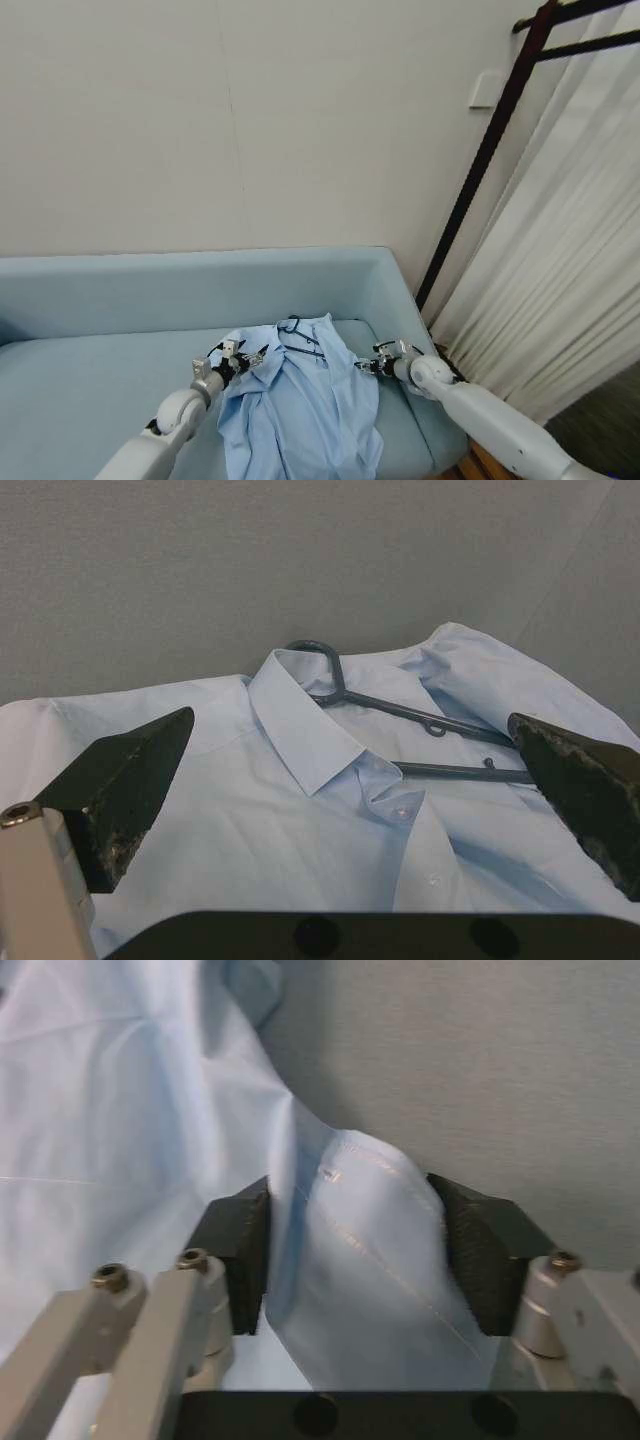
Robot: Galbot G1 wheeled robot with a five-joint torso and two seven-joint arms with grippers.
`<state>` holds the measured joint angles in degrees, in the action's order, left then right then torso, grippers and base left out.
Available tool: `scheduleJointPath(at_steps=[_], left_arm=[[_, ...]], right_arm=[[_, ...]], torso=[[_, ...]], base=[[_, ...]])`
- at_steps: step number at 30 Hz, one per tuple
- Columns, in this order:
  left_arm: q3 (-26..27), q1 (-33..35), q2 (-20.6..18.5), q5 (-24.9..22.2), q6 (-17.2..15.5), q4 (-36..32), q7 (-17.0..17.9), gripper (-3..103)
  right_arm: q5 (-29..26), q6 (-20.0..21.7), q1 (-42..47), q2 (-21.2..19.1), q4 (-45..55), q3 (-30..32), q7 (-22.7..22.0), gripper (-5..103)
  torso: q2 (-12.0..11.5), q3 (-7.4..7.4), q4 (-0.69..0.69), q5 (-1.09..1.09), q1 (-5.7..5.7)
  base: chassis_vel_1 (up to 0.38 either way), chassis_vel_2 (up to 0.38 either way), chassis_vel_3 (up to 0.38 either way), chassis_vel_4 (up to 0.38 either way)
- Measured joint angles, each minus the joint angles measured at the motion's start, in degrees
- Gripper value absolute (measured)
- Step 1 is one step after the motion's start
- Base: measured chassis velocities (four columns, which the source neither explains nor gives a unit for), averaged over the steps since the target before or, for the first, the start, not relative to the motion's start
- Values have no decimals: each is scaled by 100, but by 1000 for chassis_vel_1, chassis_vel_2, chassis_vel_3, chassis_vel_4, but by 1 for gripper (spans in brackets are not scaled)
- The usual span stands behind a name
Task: Pick up the clothes from the sofa and hang them on the clothes hanger.
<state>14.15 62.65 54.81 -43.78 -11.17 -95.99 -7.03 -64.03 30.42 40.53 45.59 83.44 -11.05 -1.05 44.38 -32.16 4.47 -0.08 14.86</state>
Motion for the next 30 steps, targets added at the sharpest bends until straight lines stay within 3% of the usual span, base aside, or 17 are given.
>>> scheduleJointPath(at_steps=[4,7,10,13,20,26,28,30], left_arm=[[2,2,27,-1,-1,0,2,100],[20,25,57,0,-1,-7,7,100],[28,37,66,0,-1,-25,9,100],[32,45,75,1,-1,-27,13,100],[31,42,75,2,1,-58,26,100],[62,112,21,3,13,-115,36,100],[76,133,1,3,19,-119,36,100],[80,135,-6,3,20,-119,36,100]], right_arm=[[-21,-48,130,-17,384,19,-184,42],[-68,-80,214,-61,836,23,-447,25],[-184,-137,303,-133,1318,46,-738,20],[-286,-128,363,-247,1907,23,-996,4],[252,-163,308,-221,1754,-51,-1116,2],[548,81,144,-390,1036,40,-733,2],[346,282,97,-437,840,114,-669,18],[193,356,95,-457,784,149,-686,23]], torso=[[0,0,-1,0,0],[0,0,-1,0,0],[0,0,-1,0,0],[0,0,-1,1,0],[0,0,-1,-1,0],[0,0,0,-1,0],[0,0,0,-1,0],[0,0,-1,-1,0]], base=[[0,0,0,0],[0,0,0,0],[0,0,0,0],[0,0,0,0],[0,0,0,0],[0,0,0,0],[0,0,0,0],[0,0,0,0]])
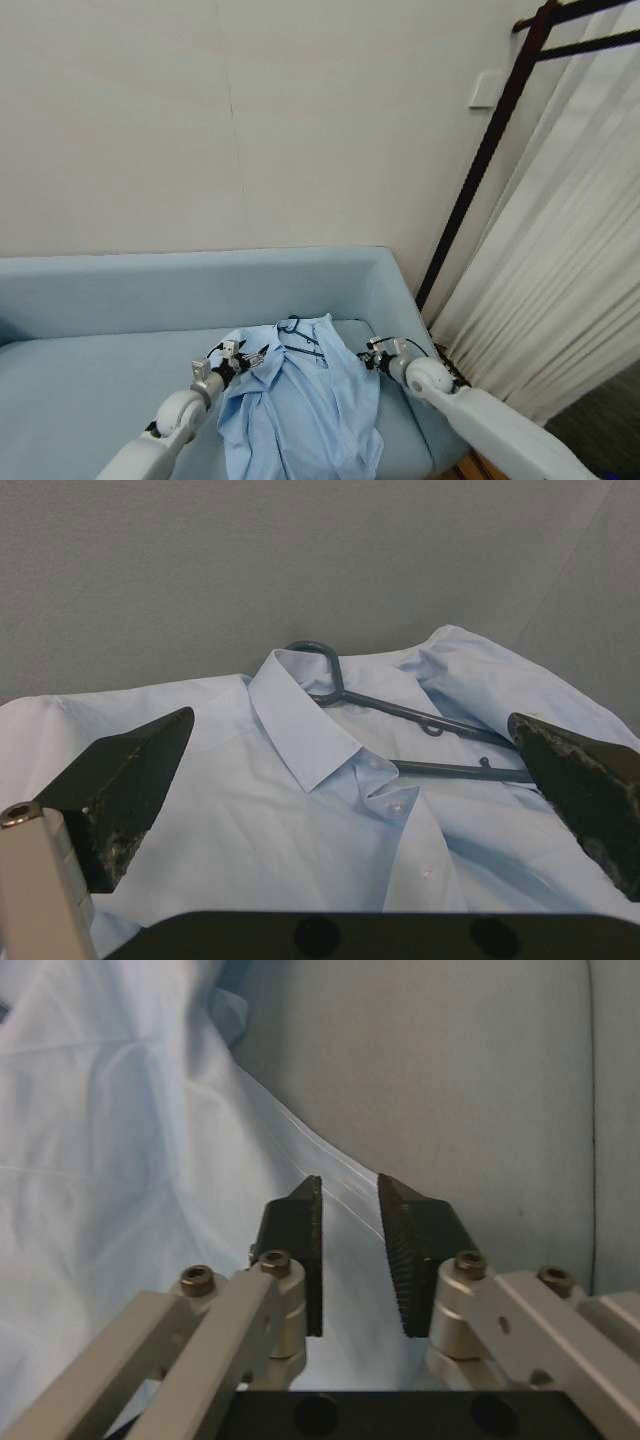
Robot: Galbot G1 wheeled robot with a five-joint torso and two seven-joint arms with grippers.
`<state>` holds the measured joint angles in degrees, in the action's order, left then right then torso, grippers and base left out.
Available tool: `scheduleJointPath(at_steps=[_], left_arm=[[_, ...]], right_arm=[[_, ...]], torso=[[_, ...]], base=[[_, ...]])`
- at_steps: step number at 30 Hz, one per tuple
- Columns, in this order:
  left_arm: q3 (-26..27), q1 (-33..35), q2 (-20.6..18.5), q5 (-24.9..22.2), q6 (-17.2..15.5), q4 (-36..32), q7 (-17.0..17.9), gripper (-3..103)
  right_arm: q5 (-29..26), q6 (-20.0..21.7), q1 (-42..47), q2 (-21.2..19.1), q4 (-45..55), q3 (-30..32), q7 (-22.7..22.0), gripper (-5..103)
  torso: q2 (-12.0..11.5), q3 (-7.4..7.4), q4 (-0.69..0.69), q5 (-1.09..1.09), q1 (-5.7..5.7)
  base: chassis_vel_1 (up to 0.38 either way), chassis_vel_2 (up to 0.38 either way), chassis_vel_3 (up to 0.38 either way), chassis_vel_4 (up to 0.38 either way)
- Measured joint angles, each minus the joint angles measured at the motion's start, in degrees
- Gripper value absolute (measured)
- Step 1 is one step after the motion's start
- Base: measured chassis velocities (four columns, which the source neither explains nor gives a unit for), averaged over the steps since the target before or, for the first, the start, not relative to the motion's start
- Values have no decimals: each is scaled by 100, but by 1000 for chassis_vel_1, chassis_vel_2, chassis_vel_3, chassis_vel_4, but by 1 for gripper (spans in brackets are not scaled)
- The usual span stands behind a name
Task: Pick up the clothes from the sofa and hang them on the clothes hanger.
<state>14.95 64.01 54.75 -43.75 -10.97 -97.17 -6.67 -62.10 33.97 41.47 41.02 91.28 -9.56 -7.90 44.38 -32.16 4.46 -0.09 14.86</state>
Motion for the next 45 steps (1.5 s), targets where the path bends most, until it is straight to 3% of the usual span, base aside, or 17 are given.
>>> scheduleJointPath(at_steps=[1,5,7,11,13,16,20,25,27,35,37,40,45], left_arm=[[3,0,-7,-1,1,2,-1,100],[3,3,-7,-2,4,24,-5,100],[3,1,-4,-3,4,28,-5,100],[-28,-10,7,-4,4,41,16,100],[-32,-9,7,-4,4,42,17,100],[-57,9,-19,-5,4,51,31,100],[-69,1,-60,-9,5,73,25,100],[-126,-129,-61,-17,7,151,8,100],[-136,-151,-52,-20,7,158,7,100],[-103,-35,-59,-27,21,74,5,100],[-83,-8,-72,-28,28,61,5,100],[-35,31,-102,-28,47,38,2,100],[-10,34,-94,-31,59,28,2,100]], right_arm=[[-180,69,9,-14,-34,41,-48,23],[-1109,325,84,15,-93,225,-411,45],[-1308,372,95,40,-126,262,-521,45],[-1672,421,104,133,-315,333,-651,66],[-1708,431,106,152,-342,347,-659,66],[-1757,428,137,282,-565,410,-646,83],[-1770,404,207,366,-685,513,-498,74],[-1757,335,302,431,-674,588,-400,51],[-1751,313,334,450,-645,603,-397,51],[-1435,84,552,651,-420,628,-394,14],[-1381,53,576,676,-389,628,-395,14],[-1312,2,654,698,-205,627,-458,2],[-1311,-58,782,664,214,640,-621,2]], torso=[[0,0,0,0,0],[0,0,1,0,0],[0,0,0,0,0],[0,0,0,0,0],[0,0,0,1,0],[0,0,0,1,0],[0,0,0,1,0],[0,0,0,1,0],[0,0,0,1,0],[0,0,0,1,0],[0,0,-1,1,0],[0,0,-1,1,0],[0,0,0,1,0]], base=[[0,0,0,0],[0,0,0,0],[0,0,0,0],[0,0,0,0],[0,0,0,0],[0,0,0,0],[0,0,0,0],[0,0,0,0],[0,0,0,0],[0,0,0,0],[0,0,0,0],[0,0,0,0],[0,0,0,0]])
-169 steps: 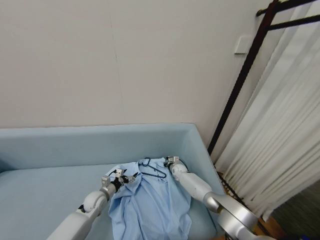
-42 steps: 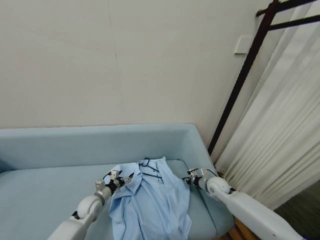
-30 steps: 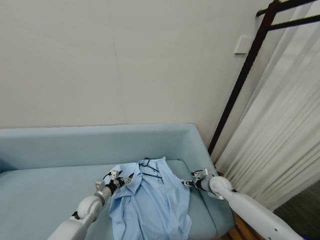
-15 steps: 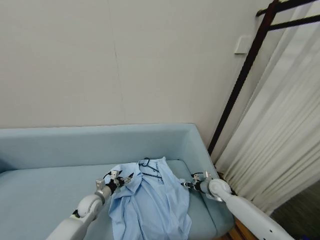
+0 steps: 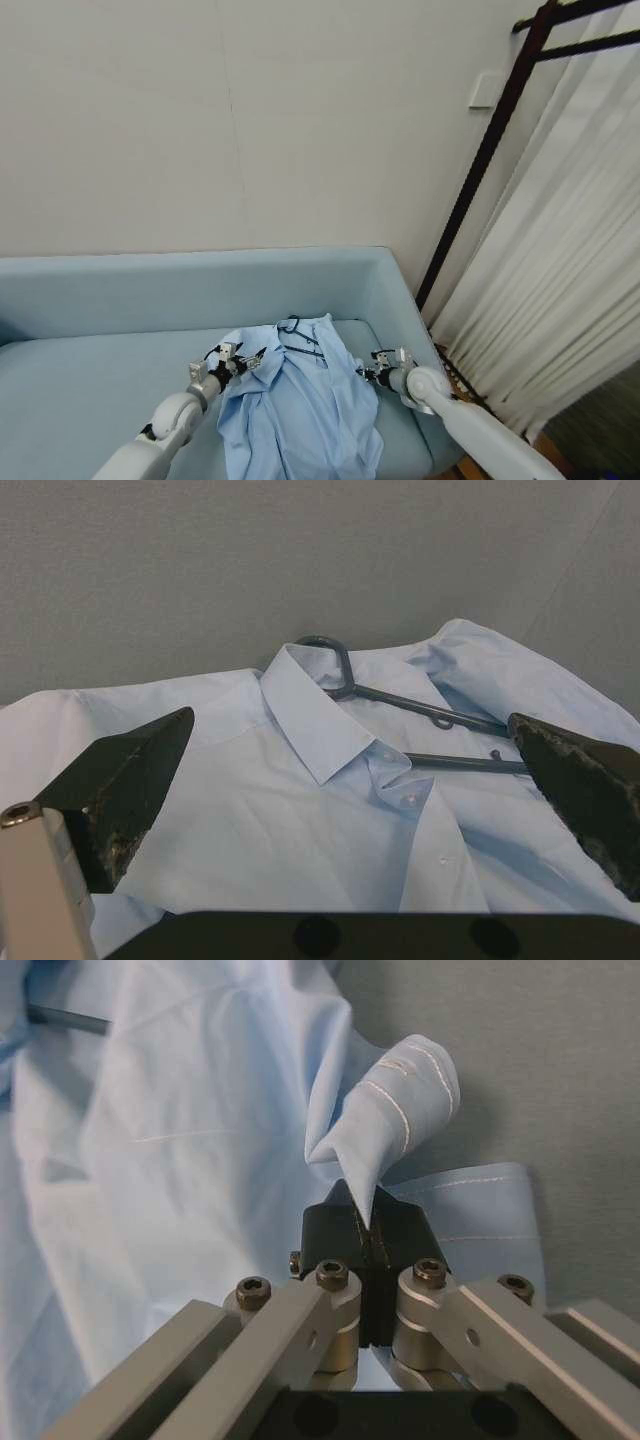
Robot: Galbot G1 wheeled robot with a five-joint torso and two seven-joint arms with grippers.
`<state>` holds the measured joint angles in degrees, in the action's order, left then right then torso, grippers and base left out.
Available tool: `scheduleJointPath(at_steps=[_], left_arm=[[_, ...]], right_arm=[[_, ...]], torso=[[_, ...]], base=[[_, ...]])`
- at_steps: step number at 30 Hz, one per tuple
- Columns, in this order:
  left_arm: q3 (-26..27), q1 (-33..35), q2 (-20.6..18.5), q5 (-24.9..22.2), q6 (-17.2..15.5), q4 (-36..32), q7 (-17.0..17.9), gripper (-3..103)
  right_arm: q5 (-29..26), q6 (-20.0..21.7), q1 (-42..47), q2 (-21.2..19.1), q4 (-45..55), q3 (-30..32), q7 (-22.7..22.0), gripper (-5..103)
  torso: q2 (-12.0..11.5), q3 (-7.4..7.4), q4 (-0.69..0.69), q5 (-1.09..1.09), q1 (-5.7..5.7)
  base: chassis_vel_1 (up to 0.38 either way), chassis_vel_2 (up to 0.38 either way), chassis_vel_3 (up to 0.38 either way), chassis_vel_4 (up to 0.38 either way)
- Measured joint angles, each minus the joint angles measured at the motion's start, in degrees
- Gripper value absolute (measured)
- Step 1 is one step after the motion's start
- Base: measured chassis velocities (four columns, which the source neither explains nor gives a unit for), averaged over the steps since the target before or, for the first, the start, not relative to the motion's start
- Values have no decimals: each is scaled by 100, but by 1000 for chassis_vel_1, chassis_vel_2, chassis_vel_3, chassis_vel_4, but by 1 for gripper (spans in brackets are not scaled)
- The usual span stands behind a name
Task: Pick up the clothes from the sofa and hang them on the clothes hanger.
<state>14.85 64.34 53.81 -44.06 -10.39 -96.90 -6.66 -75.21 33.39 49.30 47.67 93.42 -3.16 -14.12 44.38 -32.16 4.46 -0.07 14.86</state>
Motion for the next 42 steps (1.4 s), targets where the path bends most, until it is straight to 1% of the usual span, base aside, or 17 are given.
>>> scheduleJointPath(at_steps=[4,9,12,14,23,24,25,29,30,33,34,35,36,37,39,40,42], left_arm=[[1,-9,29,-1,2,-3,2,100],[9,-7,39,-4,2,-48,14,100],[24,1,23,-5,2,-52,18,100],[26,1,22,-5,3,-49,17,100],[-129,-244,47,-15,5,80,-10,100],[-171,-309,48,-36,-5,108,-23,100],[-171,-308,44,-51,-10,131,-32,100],[-149,-268,43,-52,-10,134,-33,100],[-143,-261,48,-52,-10,134,-33,100],[-140,-256,76,-51,-12,134,-33,100],[-140,-260,88,-49,-13,134,-32,100],[-140,-264,99,-48,-14,134,-31,100],[-140,-273,108,-47,-17,134,-29,100],[-140,-273,108,-47,-17,134,-29,100],[-140,-284,119,-46,-19,133,-26,100],[-134,-284,122,-45,-20,134,-23,100],[-124,-286,133,-44,-21,158,-24,100]], right_arm=[[34,-28,80,-28,286,9,-94,2],[374,-131,175,-96,802,16,-148,2],[524,-159,154,-139,1532,-50,-256,2],[535,-158,121,-131,1639,-106,-291,2],[796,54,-188,454,2270,-1065,-495,2],[950,58,-244,589,2182,-1269,-495,2],[1357,-47,-427,898,1681,-1728,-485,2],[1488,-225,-586,1152,1060,-2209,-748,2],[1502,-261,-608,1214,905,-2308,-828,-2],[1498,-352,-612,1351,664,-2401,-1009,2],[1475,-390,-594,1383,634,-2397,-1114,8],[1431,-422,-567,1392,647,-2375,-1226,8],[1365,-454,-528,1360,741,-2325,-1340,19],[1365,-454,-528,1360,741,-2325,-1340,19],[1256,-489,-466,1150,1133,-2198,-1441,19],[1176,-493,-443,956,1453,-2127,-1460,30],[941,-486,-457,631,1967,-2034,-1516,41]], torso=[[0,0,0,0,0],[0,0,1,0,0],[0,0,1,1,0],[0,0,1,1,0],[0,0,0,0,0],[0,0,3,1,0],[0,0,-1,0,0],[-1,-1,-2,1,0],[-1,-1,-2,0,0],[-1,-1,0,0,0],[-1,0,-1,0,0],[-1,0,-1,-1,0],[-1,-1,0,-1,0],[-1,-1,0,-1,0],[-1,0,0,-1,0],[-1,0,1,-1,0],[-1,0,2,-1,-1]], base=[[0,0,0,0],[0,0,0,0],[0,0,0,0],[0,0,0,0],[0,0,0,0],[0,0,0,0],[0,0,0,0],[0,0,0,0],[0,0,0,0],[0,0,0,0],[0,0,0,0],[0,0,0,0],[0,0,0,0],[0,0,0,0],[0,0,0,0],[0,0,0,0],[0,0,0,0]])
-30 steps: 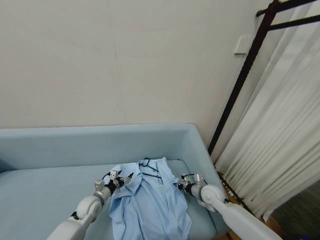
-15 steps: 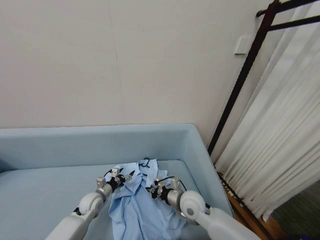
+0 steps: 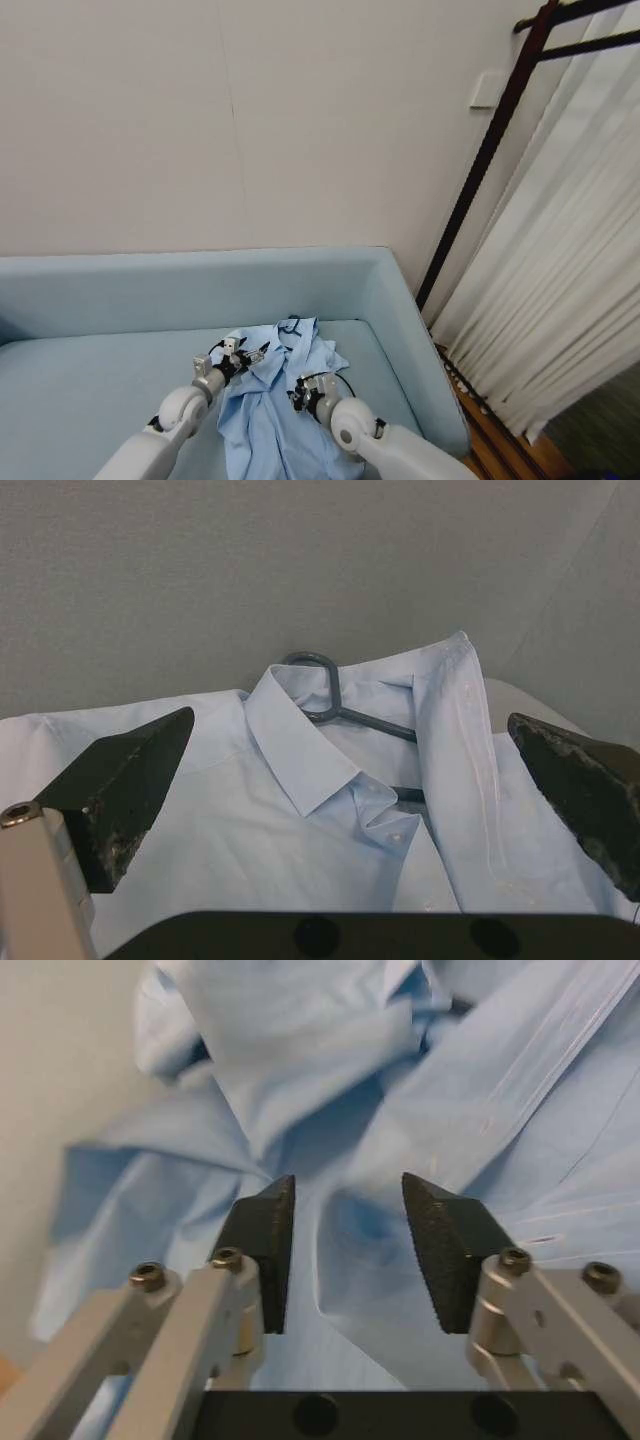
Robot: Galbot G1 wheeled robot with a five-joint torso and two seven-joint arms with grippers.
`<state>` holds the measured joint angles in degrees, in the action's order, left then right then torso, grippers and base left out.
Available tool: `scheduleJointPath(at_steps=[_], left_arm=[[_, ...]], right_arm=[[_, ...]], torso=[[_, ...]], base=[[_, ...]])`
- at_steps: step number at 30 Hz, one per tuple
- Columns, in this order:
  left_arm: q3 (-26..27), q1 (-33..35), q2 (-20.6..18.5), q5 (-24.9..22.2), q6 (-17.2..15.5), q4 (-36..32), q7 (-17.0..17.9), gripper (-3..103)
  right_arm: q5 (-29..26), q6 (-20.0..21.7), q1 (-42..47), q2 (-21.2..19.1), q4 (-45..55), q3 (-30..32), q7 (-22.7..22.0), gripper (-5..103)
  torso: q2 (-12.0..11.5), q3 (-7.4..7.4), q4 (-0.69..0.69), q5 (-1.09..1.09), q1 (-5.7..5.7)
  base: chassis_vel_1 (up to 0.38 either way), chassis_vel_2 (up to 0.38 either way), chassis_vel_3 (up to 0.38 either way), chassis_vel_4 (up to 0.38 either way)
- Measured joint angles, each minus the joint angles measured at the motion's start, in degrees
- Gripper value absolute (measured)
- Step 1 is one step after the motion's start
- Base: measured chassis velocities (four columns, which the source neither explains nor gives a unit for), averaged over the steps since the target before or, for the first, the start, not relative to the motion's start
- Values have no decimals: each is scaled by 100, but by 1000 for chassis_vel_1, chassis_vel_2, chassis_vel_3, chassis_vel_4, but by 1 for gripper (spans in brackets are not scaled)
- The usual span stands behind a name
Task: Pick up the clothes from the sofa and hang them on the clothes hanger.
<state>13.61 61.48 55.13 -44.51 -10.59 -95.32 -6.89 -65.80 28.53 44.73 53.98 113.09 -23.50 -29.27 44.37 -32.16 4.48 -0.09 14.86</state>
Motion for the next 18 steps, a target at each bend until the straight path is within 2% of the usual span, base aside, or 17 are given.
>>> scheduleJointPath(at_steps=[1,2,3,6,8,11,12,14,16,18], left_arm=[[0,0,0,0,0,0,0,100],[3,-3,9,0,0,13,1,100],[3,-6,18,1,0,22,1,100],[13,-13,39,3,1,22,2,100],[22,-4,42,3,1,11,2,100],[81,112,25,4,4,-85,15,100],[81,112,25,4,4,-85,15,100],[137,245,-19,5,5,-156,26,100],[153,290,-38,5,9,-178,25,100],[143,295,-80,7,13,-174,26,100]], right_arm=[[0,0,0,0,0,0,0,41],[-148,16,-47,-165,249,33,-34,46],[-249,25,-121,-289,419,63,-45,46],[-429,39,-544,-442,403,164,3,63],[-429,36,-733,-407,191,184,51,63],[-330,8,-1398,-10,-1053,212,382,80],[-330,8,-1398,-10,-1053,212,382,80],[-222,2,-1854,377,-2096,211,615,91],[-197,-3,-2007,537,-2489,208,667,91],[-192,-19,-2170,804,-3176,232,699,99]], torso=[[0,0,0,0,0],[0,0,0,0,0],[0,0,0,0,0],[0,0,0,1,0],[0,0,-1,2,0],[0,-1,-2,0,1],[0,-1,-2,0,1],[0,-1,-4,0,1],[0,-1,-7,0,1],[-1,-1,-4,1,1]], base=[[0,0,0,0],[0,0,0,0],[0,0,0,0],[0,0,0,0],[0,0,0,0],[0,0,0,0],[0,0,0,0],[0,0,0,0],[0,0,0,0],[0,0,0,0]])
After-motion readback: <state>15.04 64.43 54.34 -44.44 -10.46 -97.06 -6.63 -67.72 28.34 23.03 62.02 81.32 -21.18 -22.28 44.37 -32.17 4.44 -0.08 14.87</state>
